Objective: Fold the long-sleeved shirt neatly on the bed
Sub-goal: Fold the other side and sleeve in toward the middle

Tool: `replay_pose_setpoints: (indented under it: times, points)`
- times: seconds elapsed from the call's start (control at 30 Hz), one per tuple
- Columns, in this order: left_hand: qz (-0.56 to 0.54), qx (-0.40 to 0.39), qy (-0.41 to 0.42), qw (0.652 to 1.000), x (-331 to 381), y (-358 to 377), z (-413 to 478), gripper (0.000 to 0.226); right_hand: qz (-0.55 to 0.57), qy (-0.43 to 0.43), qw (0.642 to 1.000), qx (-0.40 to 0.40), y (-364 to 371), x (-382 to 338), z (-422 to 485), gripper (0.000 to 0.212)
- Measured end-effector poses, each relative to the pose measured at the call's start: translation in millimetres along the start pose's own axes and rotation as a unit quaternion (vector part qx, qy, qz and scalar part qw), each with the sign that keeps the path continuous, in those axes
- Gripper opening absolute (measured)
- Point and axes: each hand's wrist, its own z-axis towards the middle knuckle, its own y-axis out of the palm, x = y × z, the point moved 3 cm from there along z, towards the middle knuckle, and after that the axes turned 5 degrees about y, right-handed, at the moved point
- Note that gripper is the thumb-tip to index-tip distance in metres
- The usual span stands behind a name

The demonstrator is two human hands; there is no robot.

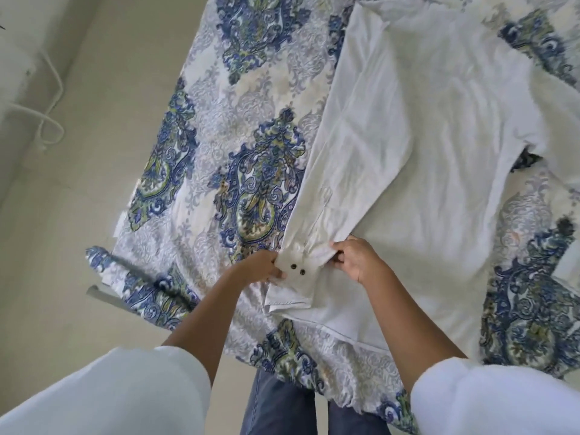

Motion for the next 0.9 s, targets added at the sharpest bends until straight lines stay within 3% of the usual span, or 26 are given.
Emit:
replay_pose_setpoints:
  times: [0.13, 0.3, 0.43, 0.57, 0.67, 0.8, 0.9]
  points:
    - [-0.041, -0.015, -0.017, 0.999, -15.5, 7.7, -2.6, 0.027, -0.054, 0.026, 0.998, 0.022, -3.5, -1.2, 3.8, 0.02]
    - [0.016, -0.03, -0.037, 0.999, -19.7, 16.0, -2.5, 0.029, -0.121, 0.053, 0.99, 0.055, -2.0, 3.7, 1.6, 0.034]
    - [0.026, 0.066, -0.008, 0.997, -17.4, 15.2, 0.8, 0.011, -0.13, 0.045, 0.987, 0.085, 0.2, 6.1, 3.1, 0.027]
    - [0.135, 0.064, -0.025, 0.988, -14.2, 17.6, 2.5, 0.016, -0.048, 0.006, 0.993, 0.105, -3.9, -3.7, 1.8, 0.006]
    - [0.212, 0.062, -0.034, 0.975, 2.4, 10.3, 9.1, 0.028, 0.026, -0.061, 0.989, 0.129, -12.8, -25.0, 3.3, 0.015]
    - [0.207, 0.146, -0.006, 0.967, 49.2, -6.4, 26.9, 0.037, 0.092, -0.102, 0.982, 0.133, -18.1, -55.8, 6.2, 0.019]
    - [0.185, 0.199, 0.027, 0.962, 87.0, -15.4, 44.5, 0.02, 0.132, -0.127, 0.973, 0.142, -27.0, -83.7, 12.9, 0.025]
